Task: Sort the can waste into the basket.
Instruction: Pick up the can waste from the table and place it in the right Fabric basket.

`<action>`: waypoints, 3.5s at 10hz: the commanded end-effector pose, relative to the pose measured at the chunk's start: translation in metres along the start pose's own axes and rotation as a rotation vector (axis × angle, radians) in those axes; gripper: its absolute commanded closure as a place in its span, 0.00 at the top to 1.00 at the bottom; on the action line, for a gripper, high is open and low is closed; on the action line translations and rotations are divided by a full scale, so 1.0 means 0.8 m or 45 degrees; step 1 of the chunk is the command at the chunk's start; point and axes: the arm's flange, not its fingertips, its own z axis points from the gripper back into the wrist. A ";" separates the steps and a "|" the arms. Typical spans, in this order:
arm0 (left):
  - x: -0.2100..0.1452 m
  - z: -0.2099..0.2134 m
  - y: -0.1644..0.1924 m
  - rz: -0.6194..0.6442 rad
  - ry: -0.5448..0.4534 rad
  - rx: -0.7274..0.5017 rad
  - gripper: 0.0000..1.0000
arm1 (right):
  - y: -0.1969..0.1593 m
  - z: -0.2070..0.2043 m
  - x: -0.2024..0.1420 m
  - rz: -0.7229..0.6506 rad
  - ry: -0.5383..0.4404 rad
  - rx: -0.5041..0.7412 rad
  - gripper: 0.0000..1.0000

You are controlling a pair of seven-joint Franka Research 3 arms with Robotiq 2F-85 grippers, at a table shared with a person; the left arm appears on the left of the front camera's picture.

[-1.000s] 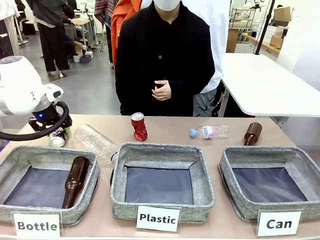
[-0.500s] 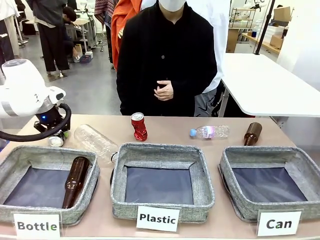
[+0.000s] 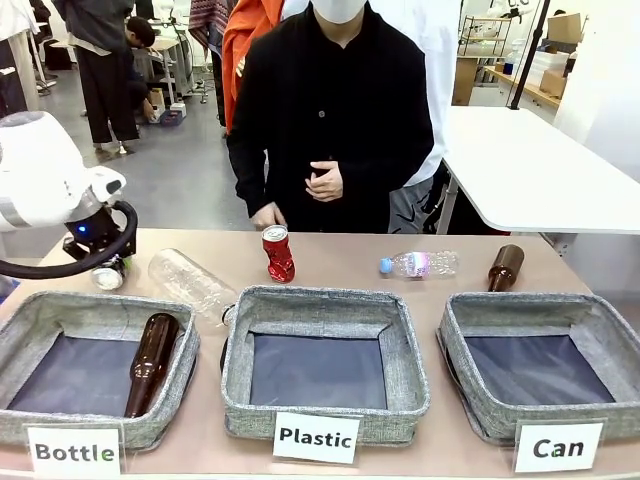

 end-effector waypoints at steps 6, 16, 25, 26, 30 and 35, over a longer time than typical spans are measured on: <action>-0.220 0.268 0.120 -1.273 0.027 -0.633 0.00 | 0.000 -0.001 0.005 0.029 -0.017 0.030 1.00; -0.319 0.273 0.012 -1.680 -0.182 -0.871 0.39 | 0.000 -0.001 0.005 0.029 -0.017 0.030 1.00; -0.344 0.338 -0.029 -1.800 -0.355 -0.650 0.39 | 0.000 -0.001 0.005 0.029 -0.017 0.030 1.00; -0.347 0.340 0.017 -1.711 -0.398 -0.636 0.39 | 0.000 -0.001 0.005 0.029 -0.017 0.030 1.00; -0.354 0.328 0.092 -1.509 -0.466 -0.643 0.39 | 0.000 -0.001 0.005 0.029 -0.017 0.030 1.00; -0.323 0.316 -0.050 -1.549 -0.198 -0.710 0.39 | 0.001 0.000 0.002 -0.001 0.000 0.008 1.00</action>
